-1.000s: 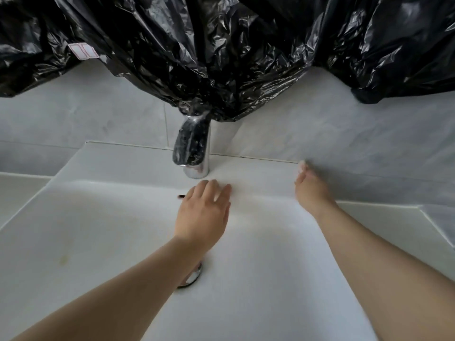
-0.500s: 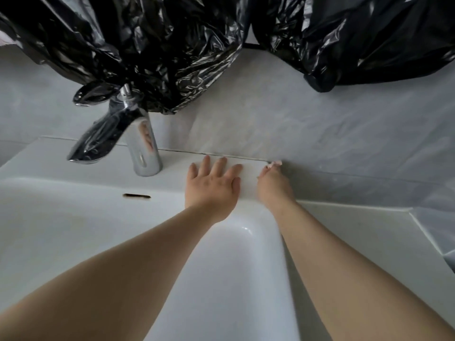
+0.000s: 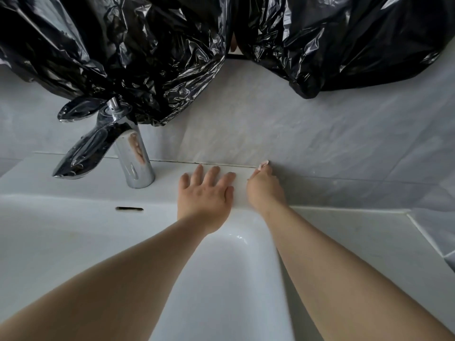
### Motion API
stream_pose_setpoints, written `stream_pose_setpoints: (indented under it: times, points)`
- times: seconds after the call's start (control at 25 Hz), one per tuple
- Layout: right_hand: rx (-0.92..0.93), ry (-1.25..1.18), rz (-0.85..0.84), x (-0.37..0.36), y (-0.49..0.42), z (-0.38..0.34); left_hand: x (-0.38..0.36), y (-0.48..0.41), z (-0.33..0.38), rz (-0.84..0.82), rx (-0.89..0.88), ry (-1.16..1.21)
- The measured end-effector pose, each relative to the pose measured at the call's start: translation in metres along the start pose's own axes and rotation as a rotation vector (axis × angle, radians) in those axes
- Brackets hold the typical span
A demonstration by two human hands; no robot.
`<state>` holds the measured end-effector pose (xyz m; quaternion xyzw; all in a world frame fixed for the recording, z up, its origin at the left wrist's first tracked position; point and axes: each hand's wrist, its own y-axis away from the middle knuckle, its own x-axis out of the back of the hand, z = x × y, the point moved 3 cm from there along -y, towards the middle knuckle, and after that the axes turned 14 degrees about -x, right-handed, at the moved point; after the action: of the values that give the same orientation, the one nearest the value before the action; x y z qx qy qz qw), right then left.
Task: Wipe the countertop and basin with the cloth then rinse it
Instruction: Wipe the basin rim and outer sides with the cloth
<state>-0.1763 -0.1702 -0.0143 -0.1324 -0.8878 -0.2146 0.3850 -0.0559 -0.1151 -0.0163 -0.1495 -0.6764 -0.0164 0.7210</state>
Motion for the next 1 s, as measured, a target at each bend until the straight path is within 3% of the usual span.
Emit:
stream_pose_setpoints:
  times: [0.08, 0.28, 0.44, 0.56, 0.68, 0.92, 1.0]
  points:
    - [0.066, 0.009, 0.004, 0.0, 0.004, 0.002, 0.001, 0.0, -0.001, -0.004, -0.007, 0.0]
    - [0.472, 0.129, 0.065, 0.002, 0.041, 0.038, -0.001, 0.0, 0.0, -0.004, -0.004, -0.003]
    - [0.244, -0.04, -0.061, -0.001, 0.014, 0.017, 0.001, -0.001, 0.0, -0.012, -0.009, -0.003]
    - [0.358, 0.029, -0.014, 0.007, 0.044, 0.039, 0.0, -0.001, -0.001, -0.023, -0.012, -0.004]
    - [0.425, 0.078, -0.074, 0.01, 0.076, 0.077, -0.001, 0.0, -0.001, -0.011, -0.014, -0.01]
    - [0.422, 0.205, 0.008, 0.011, 0.052, 0.051, 0.003, 0.002, 0.001, -0.085, -0.021, -0.008]
    - [0.386, 0.127, -0.122, 0.014, 0.078, 0.068, 0.006, 0.003, 0.001, -0.115, -0.037, 0.013]
